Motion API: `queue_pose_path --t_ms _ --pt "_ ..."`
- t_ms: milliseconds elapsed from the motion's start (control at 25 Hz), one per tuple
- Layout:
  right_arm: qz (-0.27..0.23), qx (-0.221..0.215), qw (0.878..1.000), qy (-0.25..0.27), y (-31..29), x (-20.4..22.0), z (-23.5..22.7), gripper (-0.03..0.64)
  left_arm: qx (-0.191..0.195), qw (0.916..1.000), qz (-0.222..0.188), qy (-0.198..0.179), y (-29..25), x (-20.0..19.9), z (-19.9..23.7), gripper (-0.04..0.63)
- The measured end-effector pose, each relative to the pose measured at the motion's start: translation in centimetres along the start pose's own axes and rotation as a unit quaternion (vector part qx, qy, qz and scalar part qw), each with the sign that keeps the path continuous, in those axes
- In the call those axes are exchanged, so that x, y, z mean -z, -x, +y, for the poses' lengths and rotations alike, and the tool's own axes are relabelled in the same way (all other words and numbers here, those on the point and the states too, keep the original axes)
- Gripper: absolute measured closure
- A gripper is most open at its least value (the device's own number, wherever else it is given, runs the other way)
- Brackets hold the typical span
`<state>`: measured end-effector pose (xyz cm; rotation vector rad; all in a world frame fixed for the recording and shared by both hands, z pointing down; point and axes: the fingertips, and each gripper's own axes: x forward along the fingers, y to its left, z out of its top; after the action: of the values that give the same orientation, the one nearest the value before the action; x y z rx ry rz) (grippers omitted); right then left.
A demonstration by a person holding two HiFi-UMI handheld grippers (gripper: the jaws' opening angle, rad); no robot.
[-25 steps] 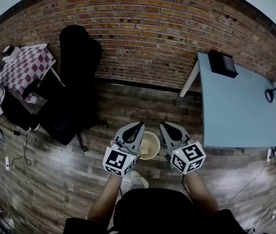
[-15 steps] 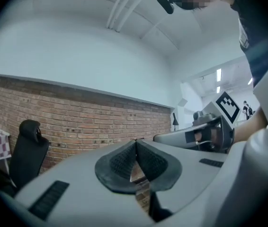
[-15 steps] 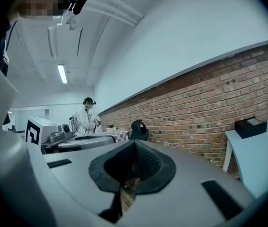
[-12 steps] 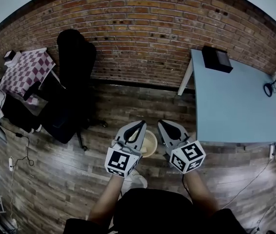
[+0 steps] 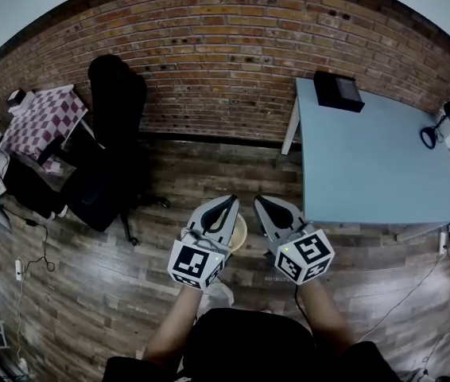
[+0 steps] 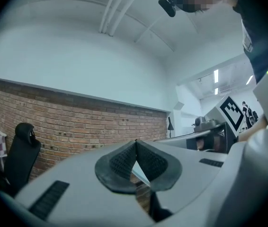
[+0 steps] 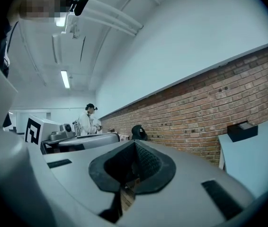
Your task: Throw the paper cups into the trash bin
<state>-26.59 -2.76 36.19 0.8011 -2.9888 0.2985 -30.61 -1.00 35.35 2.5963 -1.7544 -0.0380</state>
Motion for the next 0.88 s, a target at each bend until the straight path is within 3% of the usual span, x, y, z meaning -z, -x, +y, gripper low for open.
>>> queue_pose_path --t_ms 880 --pt "-0.025 -0.033 0.999 0.02 11.9 -1.3 3.0 0.614 -0.024 0.9992 -0.025 -0.02 4.2 -2.5 -11.7 0.586"
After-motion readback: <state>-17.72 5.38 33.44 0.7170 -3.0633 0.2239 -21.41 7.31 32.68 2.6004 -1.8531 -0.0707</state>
